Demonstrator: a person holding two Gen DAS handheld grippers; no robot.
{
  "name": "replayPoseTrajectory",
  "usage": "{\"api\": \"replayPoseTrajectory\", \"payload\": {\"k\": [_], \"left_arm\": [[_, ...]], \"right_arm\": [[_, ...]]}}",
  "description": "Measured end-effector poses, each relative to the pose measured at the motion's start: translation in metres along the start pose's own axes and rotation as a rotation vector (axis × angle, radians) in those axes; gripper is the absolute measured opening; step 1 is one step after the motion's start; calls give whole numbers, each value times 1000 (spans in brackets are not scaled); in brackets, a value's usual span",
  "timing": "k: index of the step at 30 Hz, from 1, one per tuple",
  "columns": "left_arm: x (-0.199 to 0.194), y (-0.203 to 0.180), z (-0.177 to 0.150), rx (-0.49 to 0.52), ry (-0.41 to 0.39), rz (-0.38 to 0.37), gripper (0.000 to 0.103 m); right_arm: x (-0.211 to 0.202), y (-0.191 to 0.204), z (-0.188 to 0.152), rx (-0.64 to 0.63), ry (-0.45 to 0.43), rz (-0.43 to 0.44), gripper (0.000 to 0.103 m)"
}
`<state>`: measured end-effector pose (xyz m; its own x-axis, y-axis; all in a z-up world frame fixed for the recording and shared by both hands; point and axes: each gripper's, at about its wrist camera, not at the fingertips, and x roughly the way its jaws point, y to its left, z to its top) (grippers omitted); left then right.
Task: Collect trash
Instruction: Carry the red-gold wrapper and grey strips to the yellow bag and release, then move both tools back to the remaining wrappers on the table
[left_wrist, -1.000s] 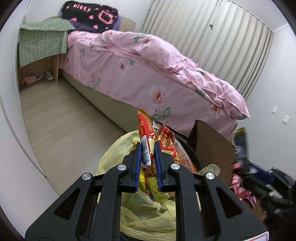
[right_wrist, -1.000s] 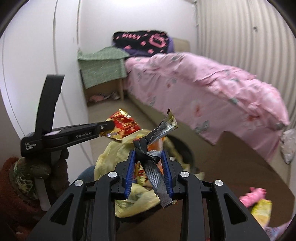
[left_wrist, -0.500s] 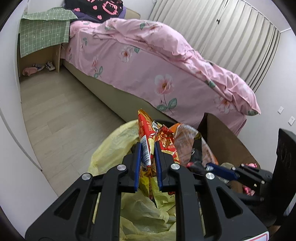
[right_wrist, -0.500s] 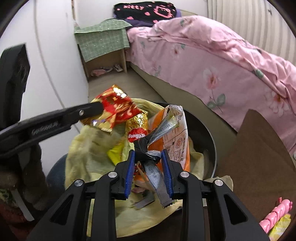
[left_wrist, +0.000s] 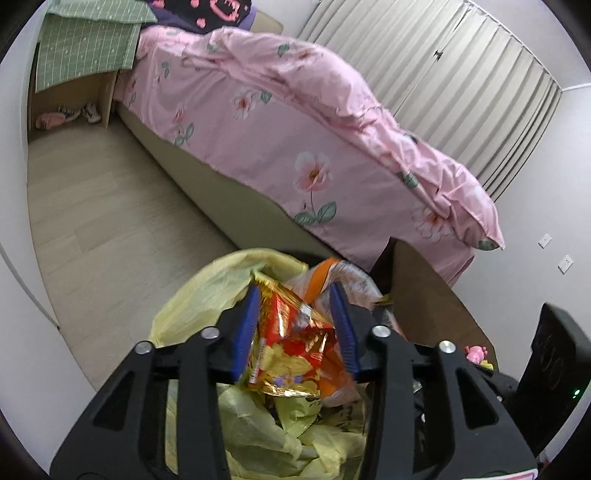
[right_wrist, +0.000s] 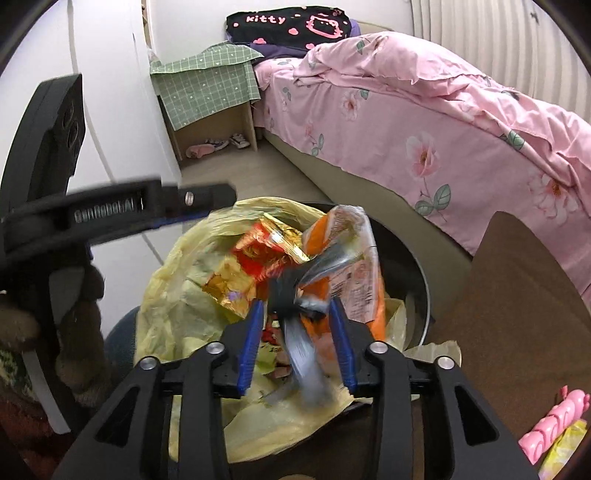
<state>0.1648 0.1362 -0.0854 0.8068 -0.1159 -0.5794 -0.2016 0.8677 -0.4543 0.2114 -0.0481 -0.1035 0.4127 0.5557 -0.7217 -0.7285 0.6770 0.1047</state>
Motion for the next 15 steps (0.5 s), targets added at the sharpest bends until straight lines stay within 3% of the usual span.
{"api": "replayPoseTrajectory", "payload": {"k": [10, 15], "left_arm": [[-42, -26, 12, 73, -78, 26, 46], [-54, -56, 4, 141, -83, 5, 46]], "right_arm": [[-60, -11, -16, 52, -87, -46, 42], [-113, -30, -44, 116, -144, -138, 42]]}}
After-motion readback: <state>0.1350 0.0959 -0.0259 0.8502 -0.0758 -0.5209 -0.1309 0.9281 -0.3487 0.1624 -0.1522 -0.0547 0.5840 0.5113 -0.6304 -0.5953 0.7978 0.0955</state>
